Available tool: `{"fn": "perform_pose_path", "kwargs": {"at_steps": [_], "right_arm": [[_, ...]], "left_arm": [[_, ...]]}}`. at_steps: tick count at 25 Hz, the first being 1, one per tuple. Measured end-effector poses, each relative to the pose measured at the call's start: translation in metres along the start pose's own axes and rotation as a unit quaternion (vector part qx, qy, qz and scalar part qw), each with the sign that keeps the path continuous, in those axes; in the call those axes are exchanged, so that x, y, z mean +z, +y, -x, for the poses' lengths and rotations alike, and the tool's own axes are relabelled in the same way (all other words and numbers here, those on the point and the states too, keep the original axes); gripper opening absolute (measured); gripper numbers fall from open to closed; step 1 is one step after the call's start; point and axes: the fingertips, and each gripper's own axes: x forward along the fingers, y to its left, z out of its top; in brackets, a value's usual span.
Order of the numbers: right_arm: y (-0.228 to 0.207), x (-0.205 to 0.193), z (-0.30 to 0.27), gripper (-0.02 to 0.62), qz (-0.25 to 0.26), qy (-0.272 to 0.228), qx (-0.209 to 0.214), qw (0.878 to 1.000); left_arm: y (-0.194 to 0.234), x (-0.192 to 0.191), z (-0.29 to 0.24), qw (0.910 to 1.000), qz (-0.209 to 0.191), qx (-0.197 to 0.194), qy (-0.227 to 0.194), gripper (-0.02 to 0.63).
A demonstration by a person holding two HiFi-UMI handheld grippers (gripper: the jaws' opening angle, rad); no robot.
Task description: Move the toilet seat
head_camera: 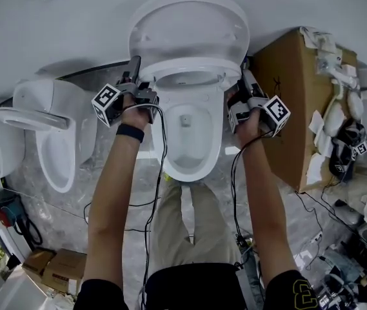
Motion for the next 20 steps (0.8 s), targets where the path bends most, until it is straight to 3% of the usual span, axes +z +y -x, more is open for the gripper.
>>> {"fn": "perform_pose_path", "kwargs": {"at_steps": [6, 11, 16, 20], "right_arm": [[-0.006, 0.009, -0.015, 0.279, -0.005, -0.010, -0.021, 1.000], [-0.002, 0.014, -0.028, 0.281, -0.026, -0.045, -0.045, 0.998], [-0.023, 0.021, -0.030, 0.169, -0.135, -0.109, -0.090, 0.981], [-0.018, 0.019, -0.023, 0.158, -0.116, -0.094, -0.093, 0.984]], "left_arm": [[-0.004, 0.006, -0.009, 0.9996, 0.013, 0.008, -0.023, 0.486], [-0.010, 0.009, -0.015, 0.9963, 0.033, 0.002, -0.079, 0.485], [-0.011, 0.012, -0.013, 0.9937, 0.036, 0.001, -0.106, 0.485], [-0.025, 0.008, -0.001, 0.9953, -0.004, -0.015, -0.096, 0.482]]}}
